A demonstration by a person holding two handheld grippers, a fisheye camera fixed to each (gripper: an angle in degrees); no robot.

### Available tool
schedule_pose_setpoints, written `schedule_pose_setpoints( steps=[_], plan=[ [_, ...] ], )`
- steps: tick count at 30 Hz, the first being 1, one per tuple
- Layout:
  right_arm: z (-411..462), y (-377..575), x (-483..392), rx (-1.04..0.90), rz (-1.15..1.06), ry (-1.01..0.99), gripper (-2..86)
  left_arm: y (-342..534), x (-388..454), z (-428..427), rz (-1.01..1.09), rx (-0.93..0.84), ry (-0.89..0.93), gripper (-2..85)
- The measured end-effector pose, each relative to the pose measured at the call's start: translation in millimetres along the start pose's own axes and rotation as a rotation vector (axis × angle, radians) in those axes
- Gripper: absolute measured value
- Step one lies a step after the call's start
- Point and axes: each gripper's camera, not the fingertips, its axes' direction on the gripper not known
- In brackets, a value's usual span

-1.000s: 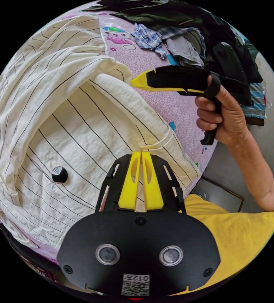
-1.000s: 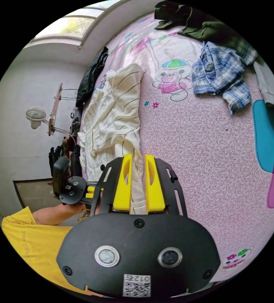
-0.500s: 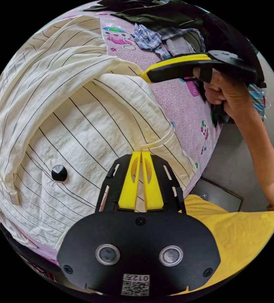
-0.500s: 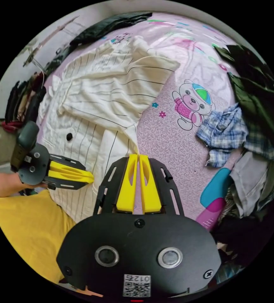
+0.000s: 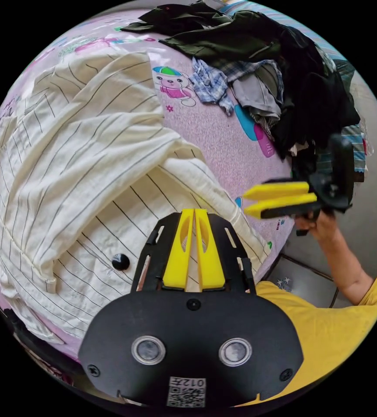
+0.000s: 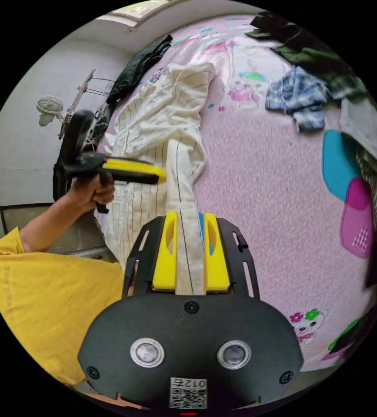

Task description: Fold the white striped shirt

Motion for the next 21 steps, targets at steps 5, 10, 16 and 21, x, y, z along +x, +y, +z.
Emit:
schedule_pose_setpoints(
  steps=[5,10,16,21],
  plan=[
    [21,48,-1,-0.026,0.070,0.157,3.3,-29,20,5,0.004,-0.078,-0.044,0.5],
    [17,67,-1,0.004,0.135,0.153,2.7,-37,29,4,-0.026,-0.152,-0.074,0.5],
    [-7,103,-20,0.081,0.095,0.167,2.5,1,29,-38,-0.009,-0.070,-0.026,0.4],
    [-17,99,-58,0.182,-0.033,0.178,2.4,63,14,-59,-0.110,0.006,0.016,0.4]
  ],
)
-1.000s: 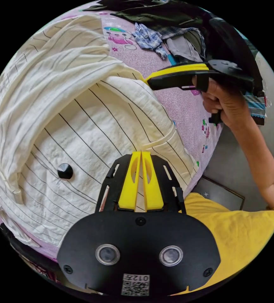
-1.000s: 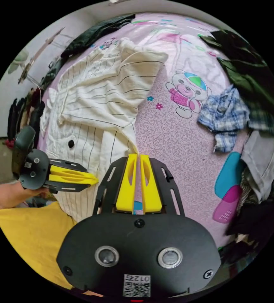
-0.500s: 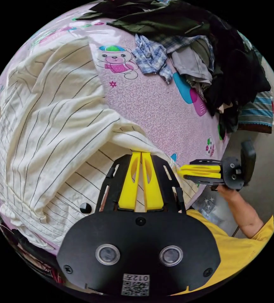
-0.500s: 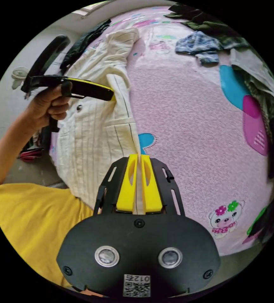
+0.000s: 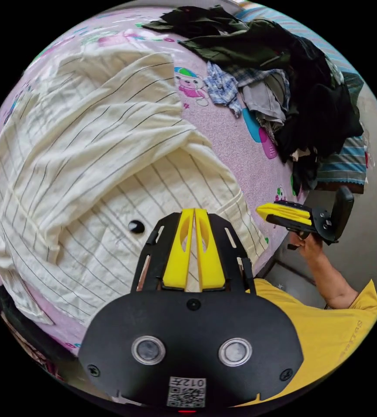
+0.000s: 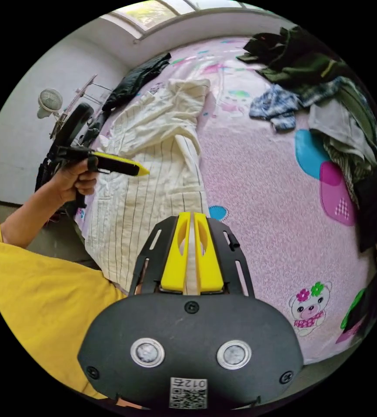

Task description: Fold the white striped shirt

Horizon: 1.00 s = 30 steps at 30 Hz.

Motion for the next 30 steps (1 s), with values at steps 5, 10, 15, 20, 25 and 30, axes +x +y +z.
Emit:
schedule_pose_setpoints(
  steps=[5,10,15,20,25,30],
  plan=[
    [2,-50,-46,0.051,-0.148,0.173,3.4,43,-19,-11,-0.122,0.050,0.033,0.5],
    [12,-87,-62,0.001,-0.224,0.249,5.6,71,-50,-46,-0.295,0.177,-0.095,0.7],
    [9,-98,-90,0.008,-0.335,0.245,6.1,86,-103,-93,-0.521,0.301,-0.071,1.7],
    [12,-97,-130,0.003,-0.445,0.175,6.2,71,-120,-99,-0.552,0.216,-0.097,2.0],
    [19,-93,-164,-0.032,-0.543,0.244,6.5,66,-106,-112,-0.511,0.184,-0.169,0.8],
    [5,-98,-168,-0.006,-0.573,0.315,6.9,80,-91,-141,-0.442,0.211,-0.136,0.5]
  ],
)
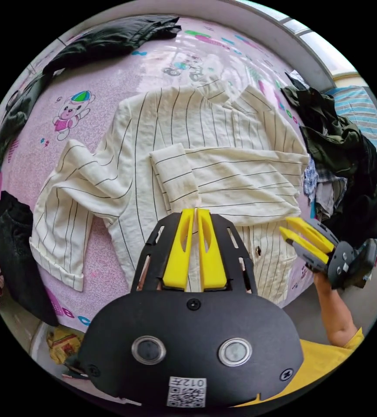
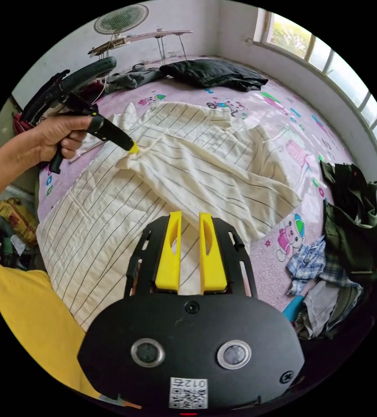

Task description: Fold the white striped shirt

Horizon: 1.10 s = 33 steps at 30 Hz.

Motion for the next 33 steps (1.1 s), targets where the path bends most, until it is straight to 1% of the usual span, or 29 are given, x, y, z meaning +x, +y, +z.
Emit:
schedule_pose_setpoints(
  steps=[2,4,6,7,9,11,12,14,16,18,19,21,22,23,25,28,30,33],
  plan=[
    [-14,-3,29,0.030,0.056,0.057,7.1,1,0,-12,0.031,0.012,-0.008,0.8],
    [-25,-9,57,0.031,0.090,0.070,7.4,0,1,-29,0.068,0.088,-0.068,1.2],
    [-36,-16,87,0.029,0.120,0.095,7.7,-7,5,-44,0.154,0.144,-0.093,2.2],
    [-42,-21,106,0.022,0.143,0.112,7.8,-11,7,-45,0.178,0.145,-0.100,2.6],
    [-47,-28,135,-0.002,0.216,0.100,7.7,-26,12,-44,0.245,0.110,-0.172,3.9],
    [-50,-30,170,0.001,0.378,-0.006,7.2,-36,15,-38,0.284,0.060,-0.216,4.6],
    [-50,-29,178,0.001,0.425,-0.044,7.0,-42,17,-35,0.309,0.028,-0.229,5.2],
    [-46,-22,208,0.042,0.630,-0.205,6.9,-49,19,-31,0.334,-0.025,-0.229,5.8],
    [-39,-17,223,0.039,0.747,-0.313,7.1,-54,21,-28,0.348,-0.073,-0.235,5.8],
    [-30,-18,228,-0.013,0.786,-0.372,7.6,-56,26,-29,0.363,-0.096,-0.285,4.8],
    [-30,-20,228,-0.032,0.789,-0.363,7.8,-56,27,-30,0.370,-0.101,-0.294,4.3],
    [-48,-23,220,0.025,0.748,-0.250,6.7,-56,31,-37,0.385,-0.115,-0.336,2.2],
    [-64,-27,210,0.075,0.686,-0.177,5.5,-55,31,-39,0.391,-0.118,-0.340,1.7],
    [-77,-31,198,0.108,0.609,-0.151,4.6,-55,32,-45,0.395,-0.128,-0.338,1.2],
    [-89,-37,183,0.128,0.507,-0.142,3.8,-54,32,-58,0.406,-0.127,-0.293,0.7],
    [-109,-37,154,0.187,0.379,-0.140,3.4,-51,33,-88,0.404,-0.110,-0.171,0.2],
    [-115,-37,130,0.186,0.290,-0.156,3.5,-47,37,-116,0.415,-0.080,-0.101,0.1],
    [-113,-34,87,0.137,0.162,-0.172,4.7,-46,43,-139,0.430,-0.069,-0.137,0.1]
  ],
)
